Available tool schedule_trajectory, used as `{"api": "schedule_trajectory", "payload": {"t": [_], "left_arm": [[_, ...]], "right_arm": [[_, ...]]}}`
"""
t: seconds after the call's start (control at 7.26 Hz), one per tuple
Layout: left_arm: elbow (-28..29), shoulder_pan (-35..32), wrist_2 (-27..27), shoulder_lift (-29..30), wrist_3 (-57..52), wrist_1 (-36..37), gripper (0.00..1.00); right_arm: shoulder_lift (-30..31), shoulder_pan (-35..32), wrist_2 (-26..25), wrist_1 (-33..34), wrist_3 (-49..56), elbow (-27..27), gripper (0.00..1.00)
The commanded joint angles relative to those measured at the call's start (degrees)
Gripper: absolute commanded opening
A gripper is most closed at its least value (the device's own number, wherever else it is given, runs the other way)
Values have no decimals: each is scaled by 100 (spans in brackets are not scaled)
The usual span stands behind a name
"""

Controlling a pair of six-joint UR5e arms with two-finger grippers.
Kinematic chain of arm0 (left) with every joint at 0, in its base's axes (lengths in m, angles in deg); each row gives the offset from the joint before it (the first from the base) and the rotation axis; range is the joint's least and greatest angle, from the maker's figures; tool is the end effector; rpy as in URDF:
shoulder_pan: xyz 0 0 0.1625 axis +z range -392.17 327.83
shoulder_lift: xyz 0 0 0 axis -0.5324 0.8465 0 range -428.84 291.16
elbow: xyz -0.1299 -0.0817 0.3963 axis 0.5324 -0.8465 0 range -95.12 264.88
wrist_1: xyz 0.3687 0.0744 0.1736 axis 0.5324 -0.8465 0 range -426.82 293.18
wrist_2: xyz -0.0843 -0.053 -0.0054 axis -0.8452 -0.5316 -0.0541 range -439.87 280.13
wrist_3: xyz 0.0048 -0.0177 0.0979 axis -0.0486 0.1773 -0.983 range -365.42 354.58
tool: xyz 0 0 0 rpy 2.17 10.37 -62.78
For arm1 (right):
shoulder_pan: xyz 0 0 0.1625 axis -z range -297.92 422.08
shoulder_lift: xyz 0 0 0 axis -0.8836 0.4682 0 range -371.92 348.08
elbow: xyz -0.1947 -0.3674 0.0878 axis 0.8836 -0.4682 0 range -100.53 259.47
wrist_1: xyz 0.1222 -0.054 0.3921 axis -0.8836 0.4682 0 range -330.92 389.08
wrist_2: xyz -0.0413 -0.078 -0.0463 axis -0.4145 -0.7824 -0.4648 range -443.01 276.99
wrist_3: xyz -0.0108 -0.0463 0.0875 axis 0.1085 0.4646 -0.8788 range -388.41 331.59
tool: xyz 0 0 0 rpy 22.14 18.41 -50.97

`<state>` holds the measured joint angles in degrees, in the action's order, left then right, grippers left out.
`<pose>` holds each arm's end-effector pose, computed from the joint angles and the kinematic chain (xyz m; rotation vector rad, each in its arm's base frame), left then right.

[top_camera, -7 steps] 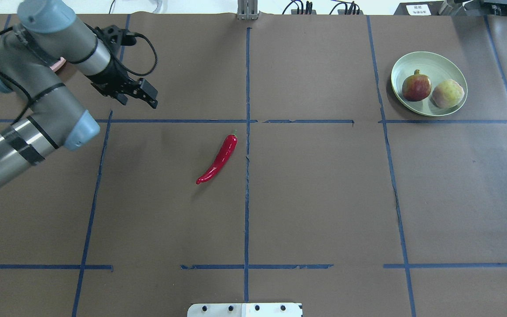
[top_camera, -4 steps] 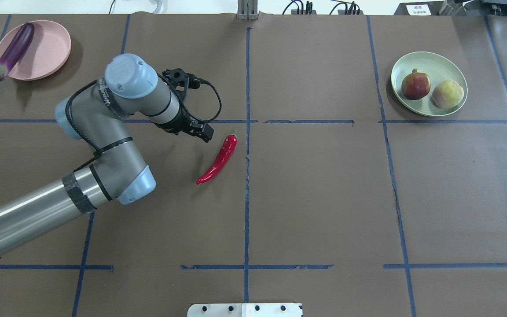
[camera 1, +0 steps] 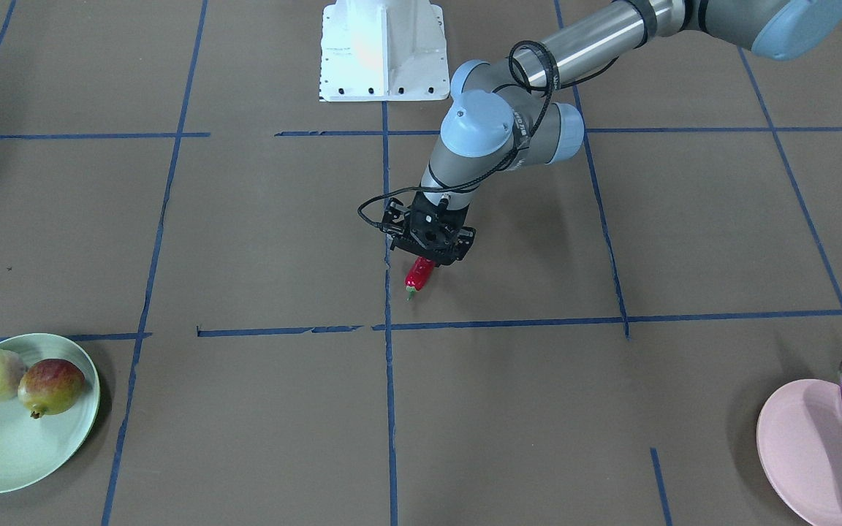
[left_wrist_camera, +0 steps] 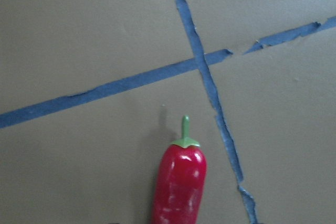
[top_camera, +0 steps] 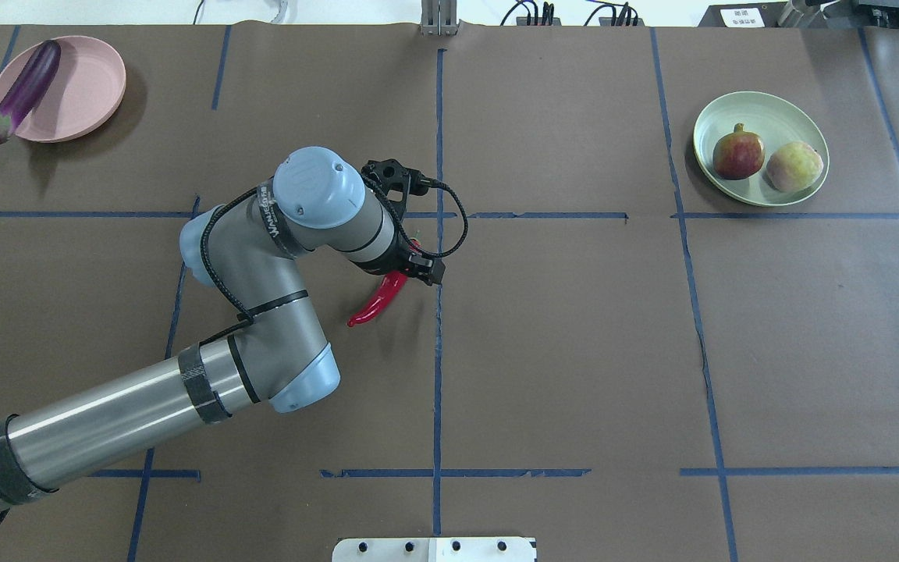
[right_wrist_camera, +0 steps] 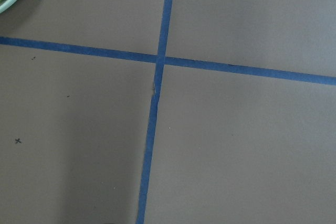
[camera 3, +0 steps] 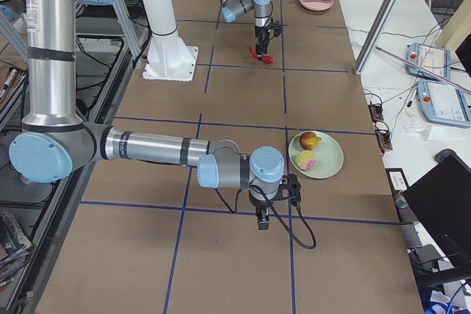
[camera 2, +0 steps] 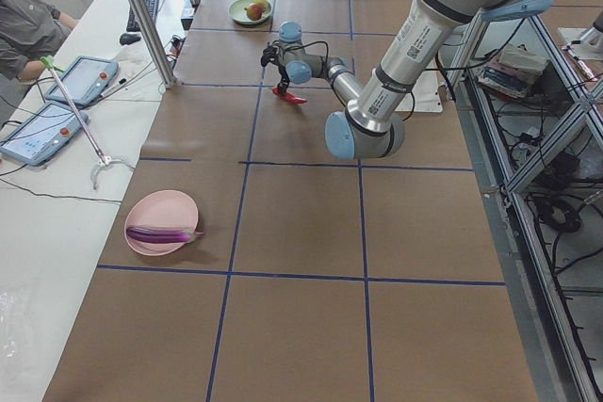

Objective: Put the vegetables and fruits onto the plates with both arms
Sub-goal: 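Grasp the red chili pepper with the left gripper while the right arm withdraws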

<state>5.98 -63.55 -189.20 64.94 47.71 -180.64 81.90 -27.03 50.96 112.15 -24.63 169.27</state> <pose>0.5945 -0.4801 0.2262 0.2920 0.9836 0.2535 0.0569 -0.4671 0.6805 0.0678 -0.7662 -0.0969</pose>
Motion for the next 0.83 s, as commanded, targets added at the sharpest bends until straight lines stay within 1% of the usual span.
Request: {"api": "schedule_trajectory", "payload": {"t": [0.0, 0.28, 0.41, 0.55, 0.69], "left_arm": [[103, 79, 201, 35, -22, 9, 79], [173, 79, 210, 26, -31, 9, 74], [182, 79, 202, 26, -31, 9, 67], [182, 71, 193, 35, -22, 9, 45], [173, 62, 184, 35, -5, 26, 12]], "right_arm": [[5, 0, 6, -1, 0, 11, 100], [4, 0, -3, -1, 0, 20, 100], [5, 0, -3, -1, 0, 11, 100], [-4, 0, -21, -1, 0, 11, 100], [-4, 0, -21, -1, 0, 11, 100]]}}
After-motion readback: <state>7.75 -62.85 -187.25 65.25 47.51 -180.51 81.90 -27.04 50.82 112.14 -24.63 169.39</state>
